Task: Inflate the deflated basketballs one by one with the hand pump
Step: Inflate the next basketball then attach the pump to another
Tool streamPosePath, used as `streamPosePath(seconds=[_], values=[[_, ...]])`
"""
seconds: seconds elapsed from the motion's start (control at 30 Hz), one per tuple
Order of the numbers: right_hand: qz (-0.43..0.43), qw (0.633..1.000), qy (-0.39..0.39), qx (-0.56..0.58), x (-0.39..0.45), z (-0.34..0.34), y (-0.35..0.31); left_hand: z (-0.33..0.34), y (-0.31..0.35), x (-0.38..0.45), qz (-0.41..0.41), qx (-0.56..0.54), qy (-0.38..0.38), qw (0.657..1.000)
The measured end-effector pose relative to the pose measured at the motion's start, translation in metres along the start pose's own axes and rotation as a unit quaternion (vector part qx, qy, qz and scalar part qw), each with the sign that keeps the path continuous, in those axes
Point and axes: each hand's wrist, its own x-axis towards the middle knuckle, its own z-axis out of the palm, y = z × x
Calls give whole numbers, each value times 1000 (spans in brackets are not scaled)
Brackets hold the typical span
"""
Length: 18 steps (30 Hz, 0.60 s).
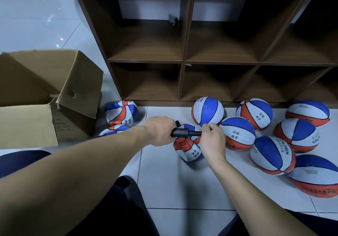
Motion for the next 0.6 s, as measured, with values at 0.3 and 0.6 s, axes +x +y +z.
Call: streamPosePath(seconds=[0.3, 0.6], values=[[-22, 999, -23, -23, -10, 16, 2, 5, 18, 1, 20, -6, 1, 1000], [-16, 998, -34, -44, 10, -4, 5, 11, 2, 3, 13, -36, -3, 999]])
